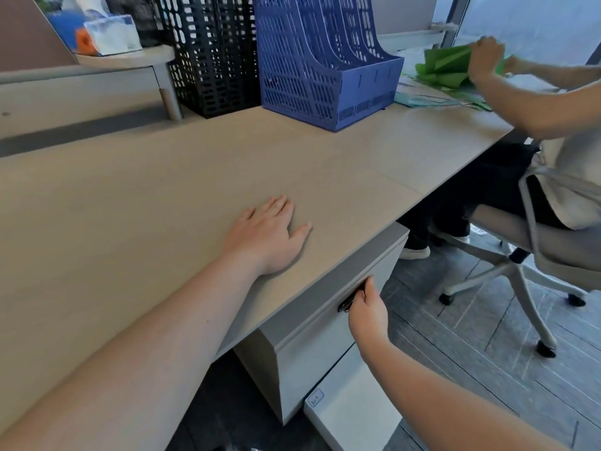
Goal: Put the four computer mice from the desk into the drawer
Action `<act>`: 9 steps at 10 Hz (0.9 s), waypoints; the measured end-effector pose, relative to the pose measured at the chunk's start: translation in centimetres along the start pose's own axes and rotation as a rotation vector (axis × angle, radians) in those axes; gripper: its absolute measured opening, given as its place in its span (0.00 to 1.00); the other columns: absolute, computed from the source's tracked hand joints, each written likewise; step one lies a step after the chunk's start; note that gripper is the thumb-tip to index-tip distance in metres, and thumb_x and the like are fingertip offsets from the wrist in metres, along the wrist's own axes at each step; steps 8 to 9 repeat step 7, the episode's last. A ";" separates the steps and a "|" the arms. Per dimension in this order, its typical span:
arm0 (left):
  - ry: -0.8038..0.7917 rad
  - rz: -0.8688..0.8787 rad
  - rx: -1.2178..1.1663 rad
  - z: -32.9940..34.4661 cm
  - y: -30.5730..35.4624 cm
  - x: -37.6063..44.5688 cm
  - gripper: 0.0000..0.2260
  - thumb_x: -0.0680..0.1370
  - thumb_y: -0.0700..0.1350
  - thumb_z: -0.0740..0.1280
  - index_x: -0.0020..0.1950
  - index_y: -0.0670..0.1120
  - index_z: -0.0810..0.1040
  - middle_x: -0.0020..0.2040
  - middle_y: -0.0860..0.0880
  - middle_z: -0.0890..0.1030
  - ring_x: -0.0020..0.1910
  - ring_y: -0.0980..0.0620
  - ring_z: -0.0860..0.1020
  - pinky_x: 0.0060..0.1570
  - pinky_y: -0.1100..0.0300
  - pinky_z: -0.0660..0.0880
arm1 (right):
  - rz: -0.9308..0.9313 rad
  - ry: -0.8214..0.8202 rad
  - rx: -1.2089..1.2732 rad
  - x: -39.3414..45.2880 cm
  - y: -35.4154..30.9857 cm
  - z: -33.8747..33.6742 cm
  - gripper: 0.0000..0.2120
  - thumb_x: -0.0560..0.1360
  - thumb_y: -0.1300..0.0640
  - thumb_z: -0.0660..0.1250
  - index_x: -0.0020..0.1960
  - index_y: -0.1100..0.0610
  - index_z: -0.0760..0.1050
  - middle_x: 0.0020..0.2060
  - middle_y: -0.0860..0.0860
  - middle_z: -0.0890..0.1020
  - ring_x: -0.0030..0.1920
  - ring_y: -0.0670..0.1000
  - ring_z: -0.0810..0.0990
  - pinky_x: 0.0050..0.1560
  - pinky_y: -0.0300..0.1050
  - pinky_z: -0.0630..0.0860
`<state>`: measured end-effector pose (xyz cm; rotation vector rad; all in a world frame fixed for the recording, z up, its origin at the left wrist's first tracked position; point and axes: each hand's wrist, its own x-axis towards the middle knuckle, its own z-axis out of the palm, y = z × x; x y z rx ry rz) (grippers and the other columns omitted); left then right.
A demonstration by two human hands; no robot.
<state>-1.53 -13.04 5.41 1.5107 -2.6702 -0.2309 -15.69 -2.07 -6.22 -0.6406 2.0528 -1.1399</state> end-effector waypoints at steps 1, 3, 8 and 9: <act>-0.002 0.002 0.016 0.0 0.0 0.0 0.31 0.80 0.62 0.44 0.78 0.48 0.47 0.80 0.52 0.47 0.78 0.55 0.46 0.76 0.53 0.45 | 0.026 0.025 0.026 0.2 -0.2 0.5 0.28 0.79 0.62 0.48 0.76 0.43 0.51 0.48 0.53 0.78 0.41 0.53 0.74 0.44 0.48 0.72; -0.015 -0.009 0.018 -0.2 0.2 -0.1 0.31 0.79 0.63 0.44 0.79 0.48 0.47 0.80 0.53 0.46 0.78 0.56 0.46 0.75 0.53 0.45 | 0.018 -0.008 -0.060 0.3 -0.2 0.0 0.28 0.80 0.61 0.48 0.77 0.43 0.50 0.52 0.54 0.76 0.47 0.57 0.77 0.48 0.52 0.75; -0.008 0.005 -0.024 -0.7 0.6 -1.3 0.30 0.80 0.61 0.43 0.78 0.47 0.47 0.80 0.51 0.47 0.78 0.55 0.46 0.75 0.53 0.45 | 0.026 -0.519 -0.631 -1.1 -4.7 -9.8 0.06 0.77 0.57 0.61 0.47 0.55 0.77 0.43 0.52 0.79 0.37 0.48 0.77 0.40 0.42 0.75; -0.008 0.005 -0.024 -0.7 0.6 -1.3 0.30 0.80 0.61 0.43 0.78 0.47 0.47 0.80 0.51 0.47 0.78 0.55 0.46 0.75 0.53 0.45 | 0.026 -0.519 -0.631 -1.1 -4.7 -9.8 0.06 0.77 0.57 0.61 0.47 0.55 0.77 0.43 0.52 0.79 0.37 0.48 0.77 0.40 0.42 0.75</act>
